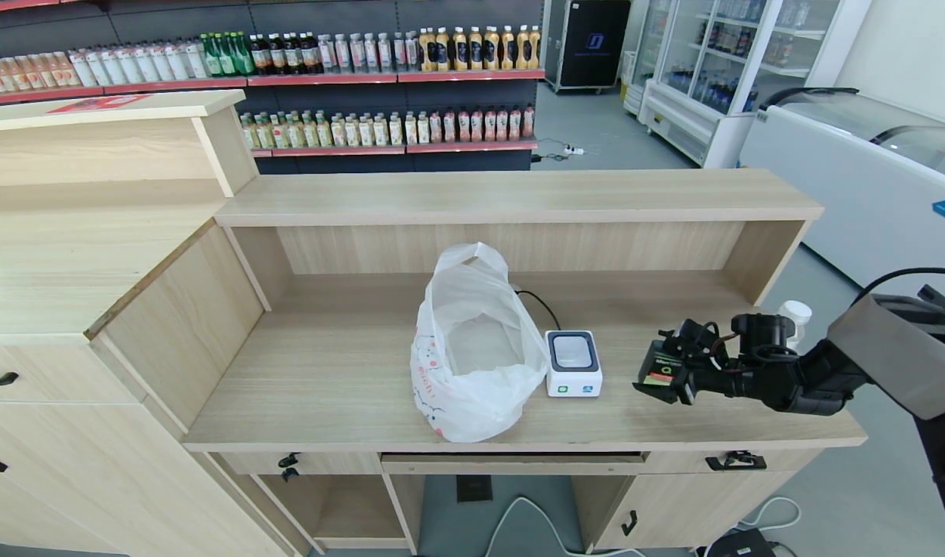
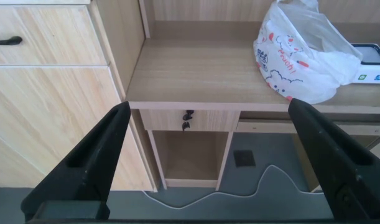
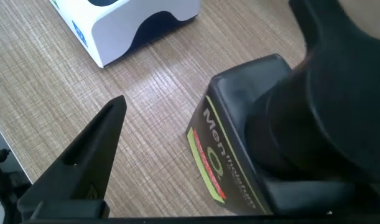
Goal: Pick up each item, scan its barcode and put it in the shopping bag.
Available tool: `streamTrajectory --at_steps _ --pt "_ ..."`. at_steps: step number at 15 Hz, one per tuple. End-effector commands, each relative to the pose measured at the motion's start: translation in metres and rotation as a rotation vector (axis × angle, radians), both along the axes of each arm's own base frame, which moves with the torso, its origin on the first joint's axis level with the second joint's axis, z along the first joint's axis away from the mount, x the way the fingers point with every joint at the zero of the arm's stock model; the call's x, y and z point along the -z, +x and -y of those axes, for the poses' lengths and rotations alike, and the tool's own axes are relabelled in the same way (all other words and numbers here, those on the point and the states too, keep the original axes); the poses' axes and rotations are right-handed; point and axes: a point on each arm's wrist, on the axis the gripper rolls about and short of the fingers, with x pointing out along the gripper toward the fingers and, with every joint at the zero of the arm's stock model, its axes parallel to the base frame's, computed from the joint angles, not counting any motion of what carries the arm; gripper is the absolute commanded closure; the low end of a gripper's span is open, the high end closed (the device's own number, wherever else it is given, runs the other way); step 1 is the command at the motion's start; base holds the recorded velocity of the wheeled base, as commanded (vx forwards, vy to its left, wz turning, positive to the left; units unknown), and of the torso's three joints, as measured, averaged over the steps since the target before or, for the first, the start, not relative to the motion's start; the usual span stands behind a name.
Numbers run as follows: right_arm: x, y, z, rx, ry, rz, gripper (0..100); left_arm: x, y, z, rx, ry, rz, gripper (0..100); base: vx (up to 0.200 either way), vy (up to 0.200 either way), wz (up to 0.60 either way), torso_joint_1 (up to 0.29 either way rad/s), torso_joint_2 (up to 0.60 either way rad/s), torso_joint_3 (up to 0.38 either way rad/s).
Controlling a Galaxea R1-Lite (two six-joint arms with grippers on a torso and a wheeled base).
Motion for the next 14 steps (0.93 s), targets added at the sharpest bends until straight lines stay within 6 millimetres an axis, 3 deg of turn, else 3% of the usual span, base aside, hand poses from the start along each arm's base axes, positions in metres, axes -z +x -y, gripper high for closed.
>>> streamTrajectory --at_steps 1,2,6,8,11,12,14 --pt "0.005 0.0 -0.002 -0.005 -0.001 -0.008 0 0.0 0.0 0.0 0.0 0.0 0.0 0 0.0 0.0 0.0 0.0 0.0 0.0" --pt "0.005 0.0 -0.002 -0.006 -0.003 -0.006 100 0.0 0.0 0.0 0.0 0.0 0.0 0 0.0 0.0 0.0 0.0 0.0 0.0" --pt "0.006 -0.001 -0.001 -0.011 -0.026 -0.003 100 0.0 0.0 0.0 0.0 0.0 0.0 0 0.0 0.0 0.0 0.0 0.0 0.0" --pt "-0.009 -0.002 0.006 -0.029 -0.091 0.078 100 0.0 0.0 0.0 0.0 0.0 0.0 0 0.0 0.0 0.0 0.0 0.0 0.0" --pt "-0.046 -0.015 0.023 -0.037 -0.188 0.197 100 0.0 0.0 0.0 0.0 0.0 0.0 0 0.0 0.0 0.0 0.0 0.0 0.0" --pt "-0.077 -0.031 0.038 -0.019 -0.243 0.266 100 0.0 0.0 0.0 0.0 0.0 0.0 0 0.0 0.0 0.0 0.0 0.0 0.0" --pt "-0.117 -0.067 0.048 0.0 -0.309 0.326 100 0.0 0.0 0.0 0.0 0.0 0.0 0 0.0 0.0 0.0 0.0 0.0 0.0"
